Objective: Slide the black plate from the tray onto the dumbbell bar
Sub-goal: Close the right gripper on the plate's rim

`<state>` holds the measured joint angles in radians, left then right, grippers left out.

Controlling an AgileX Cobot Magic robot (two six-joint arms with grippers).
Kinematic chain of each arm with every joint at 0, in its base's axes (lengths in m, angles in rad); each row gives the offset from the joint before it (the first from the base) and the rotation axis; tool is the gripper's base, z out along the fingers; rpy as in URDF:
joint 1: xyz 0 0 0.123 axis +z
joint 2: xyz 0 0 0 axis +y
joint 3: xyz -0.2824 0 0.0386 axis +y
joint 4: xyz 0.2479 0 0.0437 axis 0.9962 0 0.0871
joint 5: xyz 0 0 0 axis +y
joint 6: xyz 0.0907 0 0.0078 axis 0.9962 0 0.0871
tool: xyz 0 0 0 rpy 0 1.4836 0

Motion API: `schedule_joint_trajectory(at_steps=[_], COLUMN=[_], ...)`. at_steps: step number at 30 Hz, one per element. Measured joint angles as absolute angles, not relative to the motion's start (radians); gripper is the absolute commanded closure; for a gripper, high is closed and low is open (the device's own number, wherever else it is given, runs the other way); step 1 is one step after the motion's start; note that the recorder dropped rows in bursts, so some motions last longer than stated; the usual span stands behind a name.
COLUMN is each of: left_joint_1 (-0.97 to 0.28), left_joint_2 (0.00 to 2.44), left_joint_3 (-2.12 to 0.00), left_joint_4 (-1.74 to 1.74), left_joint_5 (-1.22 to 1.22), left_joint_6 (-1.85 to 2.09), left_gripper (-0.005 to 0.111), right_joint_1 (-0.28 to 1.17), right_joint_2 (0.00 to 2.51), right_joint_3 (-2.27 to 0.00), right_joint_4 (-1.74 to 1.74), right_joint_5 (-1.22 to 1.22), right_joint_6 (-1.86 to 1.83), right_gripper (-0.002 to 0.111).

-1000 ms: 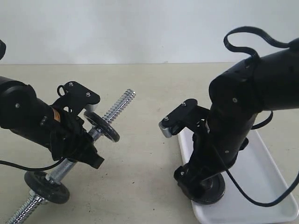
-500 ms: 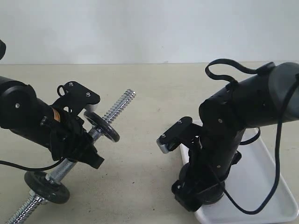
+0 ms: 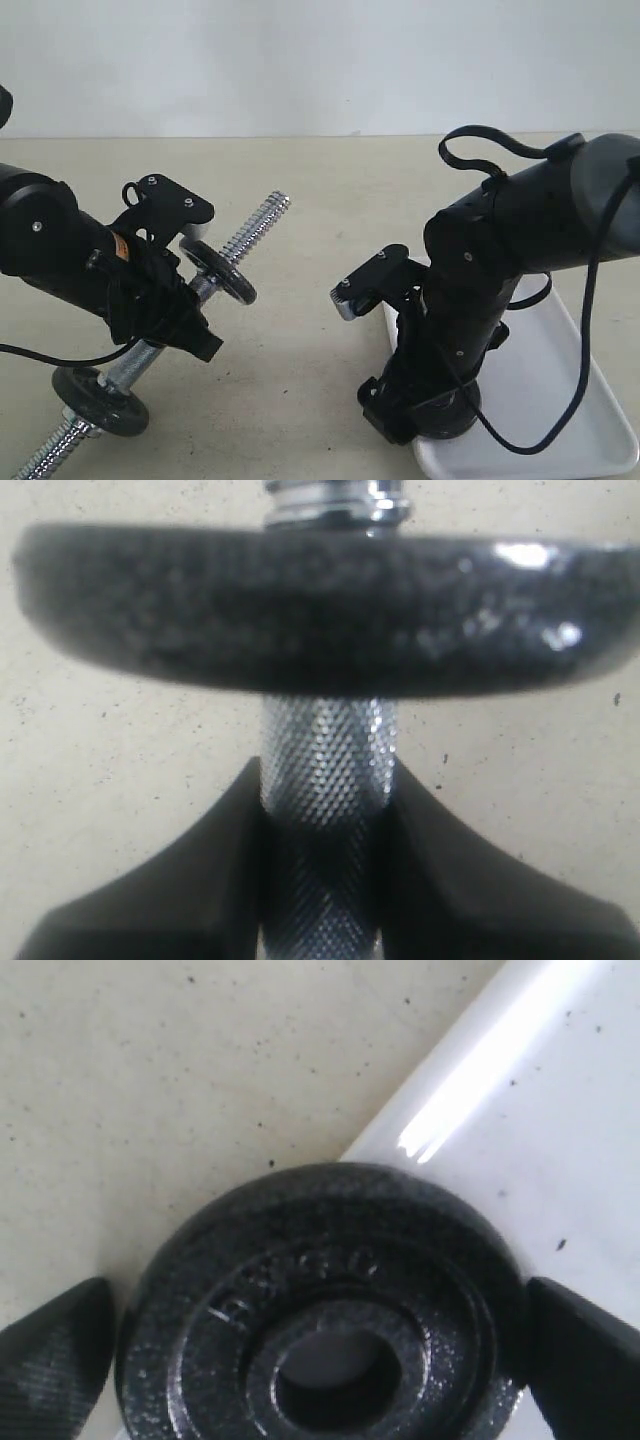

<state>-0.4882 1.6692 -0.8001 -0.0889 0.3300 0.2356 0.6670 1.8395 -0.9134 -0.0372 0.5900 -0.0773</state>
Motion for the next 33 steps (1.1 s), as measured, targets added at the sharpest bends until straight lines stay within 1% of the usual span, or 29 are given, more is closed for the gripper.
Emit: schedule_joint_trajectory(at_steps=[4, 6, 7, 9, 10, 12, 14, 33], left_joint_1=[-0.488, -0.488, -0.488, -0.488, -0.488, -0.488, -0.488, -0.488], left_joint_2=[1.669, 1.669, 1.669, 1.669, 1.669, 1.669, 1.669, 1.669], left_joint_3=[-0.800, -0.800, -0.800, -0.800, -0.800, -0.800, -0.800, -0.800], left_joint_4=[-0.089, -0.089, -0.089, -0.089, -0.089, -0.089, -0.089, -0.089], left_joint_5=[0.330, 0.330, 0.330, 0.330, 0.330, 0.330, 0.330, 0.330], left_joint_6=[0.236, 0.236, 0.236, 0.236, 0.236, 0.236, 0.236, 0.236], left_gripper=[0.102, 0.102, 0.102, 0.102, 0.102, 0.102, 0.102, 0.102], right_joint_1=[0.667, 0.667, 0.667, 0.667, 0.667, 0.667, 0.667, 0.667], right_joint_2=[1.839, 1.839, 1.839, 1.839, 1.839, 1.839, 1.839, 1.839], right_joint_3=[-0.913, -0.913, -0.913, -0.913, -0.913, -0.915, -0.915, -0.915], right_joint_4=[-0.037, -0.037, -0.037, -0.035, -0.035, -0.035, -0.035, -0.017], right_joint_5=[0.588, 0.588, 0.588, 0.588, 0.588, 0.588, 0.588, 0.580], right_joint_6=[-0.077, -0.077, -0.077, -0.077, -0.077, -0.077, -0.077, -0.126], right_gripper=[0.005, 0.011, 0.018, 0.036, 0.048, 0.074, 0.107, 0.109])
